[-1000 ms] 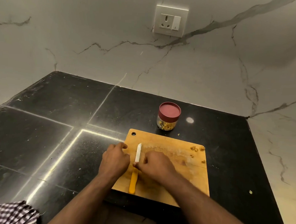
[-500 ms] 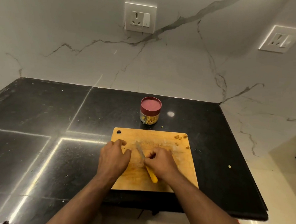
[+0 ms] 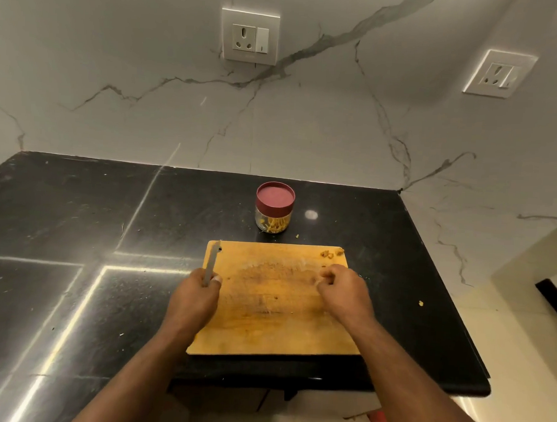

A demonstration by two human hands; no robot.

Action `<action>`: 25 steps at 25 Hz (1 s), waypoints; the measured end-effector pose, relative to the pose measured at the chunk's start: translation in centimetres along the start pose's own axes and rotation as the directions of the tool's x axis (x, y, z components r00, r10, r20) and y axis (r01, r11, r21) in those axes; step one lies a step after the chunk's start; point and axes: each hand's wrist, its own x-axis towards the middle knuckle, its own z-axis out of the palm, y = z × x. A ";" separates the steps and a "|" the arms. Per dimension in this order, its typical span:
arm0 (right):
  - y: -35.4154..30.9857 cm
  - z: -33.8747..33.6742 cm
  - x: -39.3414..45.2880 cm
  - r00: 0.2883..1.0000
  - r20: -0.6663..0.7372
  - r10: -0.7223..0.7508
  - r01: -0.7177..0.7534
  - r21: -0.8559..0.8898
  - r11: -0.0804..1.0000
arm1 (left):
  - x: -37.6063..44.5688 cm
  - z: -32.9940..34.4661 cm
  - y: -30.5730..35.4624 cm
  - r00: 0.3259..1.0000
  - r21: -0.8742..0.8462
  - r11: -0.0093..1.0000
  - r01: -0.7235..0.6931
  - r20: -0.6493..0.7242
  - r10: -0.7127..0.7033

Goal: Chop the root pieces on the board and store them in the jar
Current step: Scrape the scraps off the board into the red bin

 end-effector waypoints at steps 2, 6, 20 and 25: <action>2.6 -0.3 1.0 0.992 -0.078 0.096 -0.105 -0.123 0.987 | 0.3 -0.5 -0.6 0.999 0.123 0.992 -0.026 -0.042 0.032; 2.4 -0.1 -0.9 0.996 -0.077 0.050 -0.055 -0.066 0.996 | -0.5 0.0 -0.2 0.999 -0.135 0.990 0.034 0.024 -0.031; 3.2 -1.0 -2.9 0.975 -0.170 0.145 -0.102 0.239 0.966 | -0.7 0.9 -0.3 0.998 0.389 0.921 -0.006 -0.052 0.028; 4.8 -0.4 -1.8 0.956 -0.160 0.247 -0.206 0.234 0.950 | 0.5 0.3 -0.3 0.996 0.083 0.992 0.091 -0.019 -0.089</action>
